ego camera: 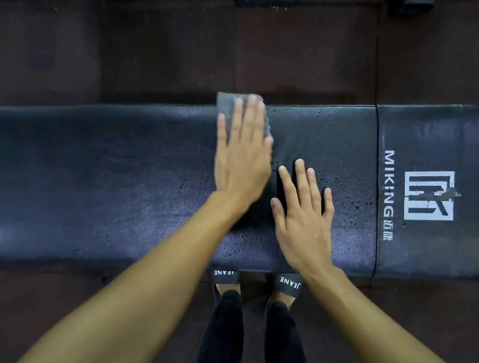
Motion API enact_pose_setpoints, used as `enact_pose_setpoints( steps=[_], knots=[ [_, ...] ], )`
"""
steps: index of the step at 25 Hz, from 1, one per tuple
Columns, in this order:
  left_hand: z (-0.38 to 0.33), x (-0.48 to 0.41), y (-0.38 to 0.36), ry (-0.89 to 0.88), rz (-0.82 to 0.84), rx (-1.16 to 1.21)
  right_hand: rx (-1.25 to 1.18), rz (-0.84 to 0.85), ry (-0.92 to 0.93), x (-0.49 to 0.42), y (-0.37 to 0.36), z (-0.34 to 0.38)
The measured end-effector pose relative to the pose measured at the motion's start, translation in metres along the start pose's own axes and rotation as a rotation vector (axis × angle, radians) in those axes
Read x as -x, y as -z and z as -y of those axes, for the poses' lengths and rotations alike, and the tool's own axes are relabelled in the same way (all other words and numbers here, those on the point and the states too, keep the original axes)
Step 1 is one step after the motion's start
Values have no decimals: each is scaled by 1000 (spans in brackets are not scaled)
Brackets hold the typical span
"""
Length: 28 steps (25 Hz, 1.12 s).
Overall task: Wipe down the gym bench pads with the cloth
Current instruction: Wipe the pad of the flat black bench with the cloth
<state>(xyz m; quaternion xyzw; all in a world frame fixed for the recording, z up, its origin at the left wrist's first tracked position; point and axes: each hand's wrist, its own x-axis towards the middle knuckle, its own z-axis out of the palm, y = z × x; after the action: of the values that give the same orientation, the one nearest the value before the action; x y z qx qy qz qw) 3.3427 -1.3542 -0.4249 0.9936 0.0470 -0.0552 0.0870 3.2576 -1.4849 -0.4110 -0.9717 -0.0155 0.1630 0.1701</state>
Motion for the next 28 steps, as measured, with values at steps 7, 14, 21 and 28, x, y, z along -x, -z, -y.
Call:
enact_pose_setpoints(
  steps=[7,14,21,28],
  knots=[
    [51,68,5,161,63,-9,-37,-136,-79,-31,44,-58],
    [-12,11,-5,194,-20,12,10,-18,-95,-46,48,-85],
    [-40,55,9,26,-13,414,-186,-103,-60,-37,60,-55],
    [69,42,3,201,-51,118,156,-173,296,-68,-12,42]
  ],
)
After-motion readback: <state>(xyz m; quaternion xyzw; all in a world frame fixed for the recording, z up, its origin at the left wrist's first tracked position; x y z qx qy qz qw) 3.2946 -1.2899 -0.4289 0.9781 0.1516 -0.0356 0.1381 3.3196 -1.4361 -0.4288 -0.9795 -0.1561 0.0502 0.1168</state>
